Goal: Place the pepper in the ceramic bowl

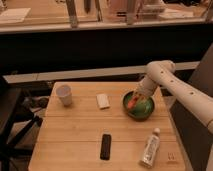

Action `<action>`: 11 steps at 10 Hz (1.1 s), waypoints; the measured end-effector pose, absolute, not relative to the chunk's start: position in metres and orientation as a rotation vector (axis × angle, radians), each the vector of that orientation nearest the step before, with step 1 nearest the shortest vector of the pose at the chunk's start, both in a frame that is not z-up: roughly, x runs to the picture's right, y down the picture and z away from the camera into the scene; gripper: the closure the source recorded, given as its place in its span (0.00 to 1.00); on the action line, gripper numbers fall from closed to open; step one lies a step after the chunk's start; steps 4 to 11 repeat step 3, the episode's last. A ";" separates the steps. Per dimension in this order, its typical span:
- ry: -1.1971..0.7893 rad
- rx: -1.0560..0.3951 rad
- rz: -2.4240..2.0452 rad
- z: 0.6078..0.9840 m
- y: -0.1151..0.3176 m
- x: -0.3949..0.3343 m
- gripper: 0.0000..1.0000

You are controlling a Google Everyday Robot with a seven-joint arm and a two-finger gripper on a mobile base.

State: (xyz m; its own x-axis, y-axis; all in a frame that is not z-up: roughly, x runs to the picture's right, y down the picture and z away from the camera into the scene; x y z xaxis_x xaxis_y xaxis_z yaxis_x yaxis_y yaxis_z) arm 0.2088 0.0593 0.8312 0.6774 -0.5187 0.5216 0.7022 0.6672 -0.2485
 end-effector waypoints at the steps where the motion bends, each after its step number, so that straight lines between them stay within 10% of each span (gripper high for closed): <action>1: -0.432 -0.458 -0.713 0.831 0.060 0.209 0.61; 11: -0.431 -0.459 -0.713 0.831 0.060 0.210 0.61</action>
